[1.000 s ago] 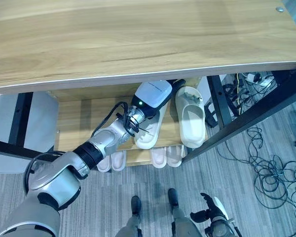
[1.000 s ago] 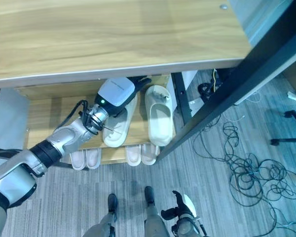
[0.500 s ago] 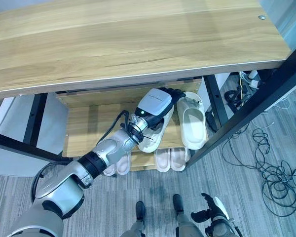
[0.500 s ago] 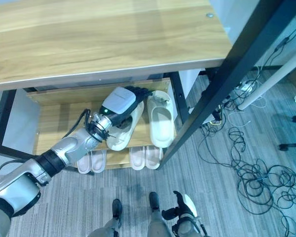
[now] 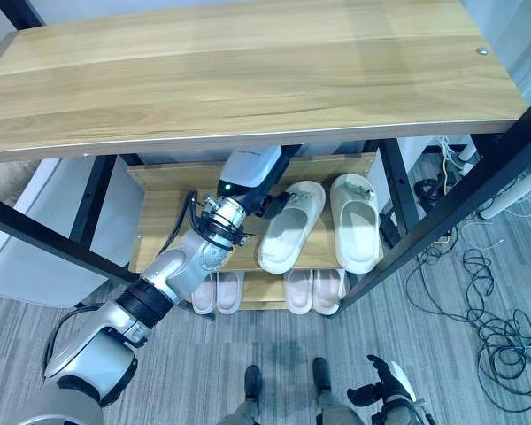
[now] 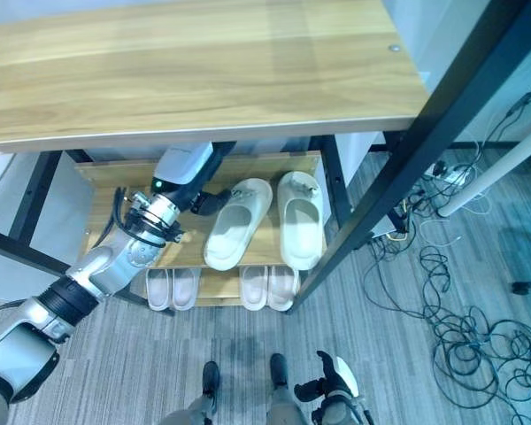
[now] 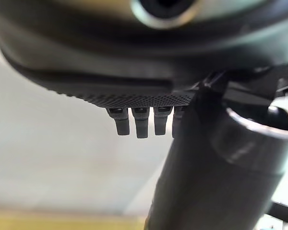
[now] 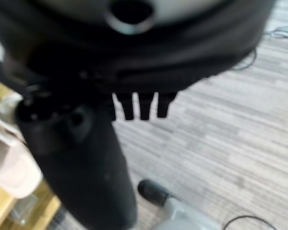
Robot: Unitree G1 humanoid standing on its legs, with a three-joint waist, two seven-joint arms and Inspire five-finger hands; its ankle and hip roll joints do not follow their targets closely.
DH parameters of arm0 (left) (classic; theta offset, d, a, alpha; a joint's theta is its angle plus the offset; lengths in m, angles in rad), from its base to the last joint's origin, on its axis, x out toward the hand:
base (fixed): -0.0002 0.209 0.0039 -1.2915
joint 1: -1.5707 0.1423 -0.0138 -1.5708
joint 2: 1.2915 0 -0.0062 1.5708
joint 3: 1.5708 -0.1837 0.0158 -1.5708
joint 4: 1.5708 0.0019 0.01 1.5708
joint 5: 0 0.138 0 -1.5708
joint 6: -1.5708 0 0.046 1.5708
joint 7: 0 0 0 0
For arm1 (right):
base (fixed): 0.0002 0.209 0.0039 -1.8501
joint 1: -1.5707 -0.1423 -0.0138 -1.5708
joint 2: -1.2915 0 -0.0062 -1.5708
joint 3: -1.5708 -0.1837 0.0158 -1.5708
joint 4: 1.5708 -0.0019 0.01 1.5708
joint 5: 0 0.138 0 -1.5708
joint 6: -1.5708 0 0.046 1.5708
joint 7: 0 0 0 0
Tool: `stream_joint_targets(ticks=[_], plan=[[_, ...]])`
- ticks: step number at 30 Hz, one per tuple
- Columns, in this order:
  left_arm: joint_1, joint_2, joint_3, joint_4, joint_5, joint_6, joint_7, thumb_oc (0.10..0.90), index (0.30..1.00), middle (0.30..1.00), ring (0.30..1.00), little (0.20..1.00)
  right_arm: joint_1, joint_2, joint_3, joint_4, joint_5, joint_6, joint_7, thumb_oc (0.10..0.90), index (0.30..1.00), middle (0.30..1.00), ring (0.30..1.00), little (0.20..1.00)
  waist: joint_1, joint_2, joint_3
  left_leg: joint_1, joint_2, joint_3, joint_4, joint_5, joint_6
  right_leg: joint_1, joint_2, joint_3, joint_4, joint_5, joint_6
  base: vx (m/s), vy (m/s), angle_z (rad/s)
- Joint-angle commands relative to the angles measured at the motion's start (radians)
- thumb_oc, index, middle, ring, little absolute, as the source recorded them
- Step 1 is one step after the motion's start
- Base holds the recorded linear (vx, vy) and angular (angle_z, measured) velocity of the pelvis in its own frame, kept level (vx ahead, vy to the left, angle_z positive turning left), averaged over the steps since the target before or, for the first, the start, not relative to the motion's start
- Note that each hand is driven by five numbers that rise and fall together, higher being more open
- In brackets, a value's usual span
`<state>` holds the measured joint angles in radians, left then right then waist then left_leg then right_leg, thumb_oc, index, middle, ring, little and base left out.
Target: Arrange the slippers neatly on the shoe rack.
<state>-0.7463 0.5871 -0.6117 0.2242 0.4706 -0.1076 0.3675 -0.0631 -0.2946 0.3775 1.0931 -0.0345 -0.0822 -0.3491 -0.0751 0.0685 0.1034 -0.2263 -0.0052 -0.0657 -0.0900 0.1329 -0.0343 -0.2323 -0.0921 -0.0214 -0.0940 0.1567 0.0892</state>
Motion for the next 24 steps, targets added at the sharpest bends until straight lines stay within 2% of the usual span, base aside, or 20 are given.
stream_joint_targets(ticks=[1,4,7,17,20,24], plan=[[-0.044,0.031,0.087,-0.01,-0.03,-0.042,0.083,0.8,0.9,0.9,0.9,0.9,0.039,-0.016,-0.037,0.001,-0.01,-0.014,-0.004,0.8,0.9,0.9,0.9,0.9,0.025,-0.01,-0.068,-0.036,-0.044,0.026,0.003,-0.08,0.015,0.009,-0.009,-0.021,0.007,-0.145,0.062,0.01,-0.003,0.04],[0.013,0.053,0.128,-0.013,-0.047,-0.042,0.08,0.8,0.9,0.9,0.9,0.9,0.042,-0.009,-0.044,0.006,-0.01,-0.01,-0.003,0.8,0.9,0.9,0.9,0.9,0.033,-0.012,-0.072,-0.027,-0.044,0.022,0.003,-0.081,0.016,0.019,-0.009,-0.025,0.007,-0.149,0.06,0.0,0.0,0.0],[0.102,0.072,0.164,-0.025,-0.075,-0.045,0.032,0.8,0.9,0.9,0.9,0.9,0.049,-0.003,-0.053,0.009,-0.014,-0.003,0.002,0.8,0.9,0.9,0.9,0.9,0.044,-0.011,-0.077,-0.014,-0.043,0.02,0.003,-0.083,0.016,0.037,-0.009,-0.03,0.007,-0.154,0.058,0.0,0.0,0.0],[0.26,0.048,0.181,-0.036,-0.171,-0.079,-0.07,0.8,0.9,0.9,0.9,0.9,0.052,0.003,-0.044,0.014,-0.038,0.009,0.018,0.8,0.9,0.9,0.9,0.9,0.056,-0.011,-0.088,0.017,-0.039,0.018,0.003,-0.088,0.017,0.065,-0.007,-0.038,0.007,-0.162,0.054,0.0,0.001,0.01],[0.305,0.041,0.192,-0.043,-0.24,-0.085,-0.116,0.8,0.9,0.9,0.9,0.9,0.053,0.008,-0.042,0.011,-0.042,0.013,0.024,0.8,0.9,0.9,0.9,0.9,0.059,-0.011,-0.091,0.022,-0.037,0.016,0.003,-0.088,0.017,0.07,-0.005,-0.041,0.007,-0.164,0.053,0.0,0.0,0.0],[0.364,0.025,0.178,-0.087,-0.454,-0.108,-0.231,0.8,0.9,0.9,0.9,0.9,0.057,0.013,-0.032,0.013,-0.059,0.025,0.043,0.8,0.9,0.9,0.9,0.9,0.058,-0.011,-0.098,0.031,-0.034,0.019,0.003,-0.092,0.019,0.08,-0.003,-0.042,0.007,-0.166,0.051,0.0,0.0,0.0]])
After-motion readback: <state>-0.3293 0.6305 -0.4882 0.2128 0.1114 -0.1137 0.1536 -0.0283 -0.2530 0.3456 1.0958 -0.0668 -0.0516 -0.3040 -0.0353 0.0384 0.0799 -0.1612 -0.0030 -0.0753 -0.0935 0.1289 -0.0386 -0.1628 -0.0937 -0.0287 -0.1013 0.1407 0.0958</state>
